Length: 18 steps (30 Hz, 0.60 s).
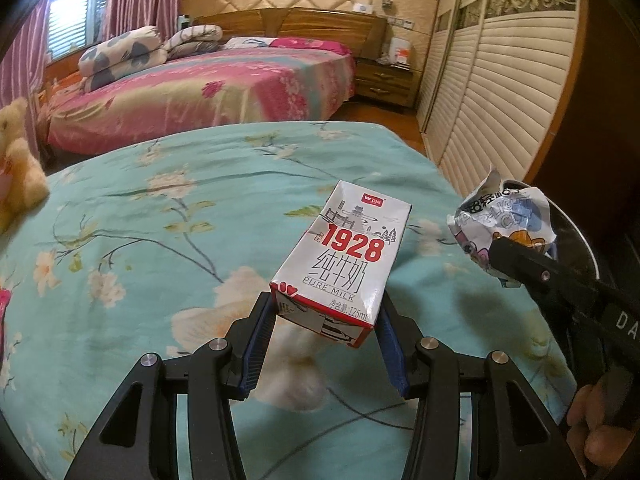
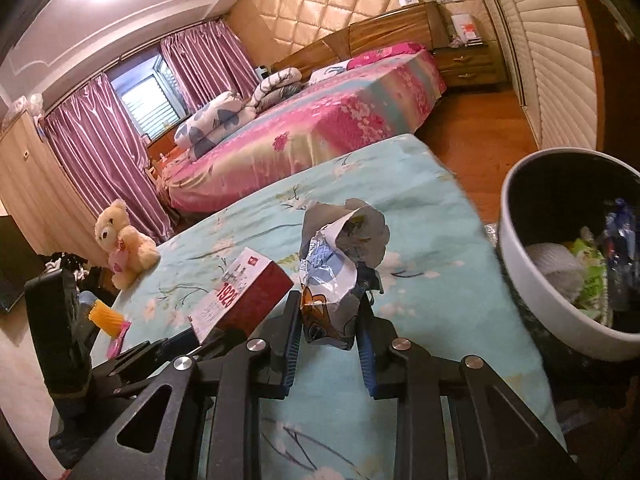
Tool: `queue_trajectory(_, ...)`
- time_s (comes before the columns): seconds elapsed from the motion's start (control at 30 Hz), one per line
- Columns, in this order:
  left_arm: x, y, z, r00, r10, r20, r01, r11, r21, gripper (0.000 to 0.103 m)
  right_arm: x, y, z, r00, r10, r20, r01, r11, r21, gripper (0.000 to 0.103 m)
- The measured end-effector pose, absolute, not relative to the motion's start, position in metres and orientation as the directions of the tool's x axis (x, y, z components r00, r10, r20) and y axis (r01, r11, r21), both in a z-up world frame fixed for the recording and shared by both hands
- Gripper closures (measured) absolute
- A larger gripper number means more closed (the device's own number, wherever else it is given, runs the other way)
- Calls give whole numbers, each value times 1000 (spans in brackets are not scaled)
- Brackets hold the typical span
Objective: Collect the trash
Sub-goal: 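Carry the milk carton and foil wrapper over the bin with both grippers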
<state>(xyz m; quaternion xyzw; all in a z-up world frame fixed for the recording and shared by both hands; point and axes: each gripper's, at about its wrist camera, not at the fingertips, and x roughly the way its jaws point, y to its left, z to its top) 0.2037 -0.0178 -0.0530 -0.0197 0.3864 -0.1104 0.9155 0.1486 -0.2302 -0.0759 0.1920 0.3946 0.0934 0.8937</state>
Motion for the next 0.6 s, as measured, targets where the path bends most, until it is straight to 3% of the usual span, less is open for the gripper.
queue_trajectory(0.6,189,-63,-40,679,-253,-689,280,957,-75,55,121,-264,-63,708,264,-655,33,914,405,78)
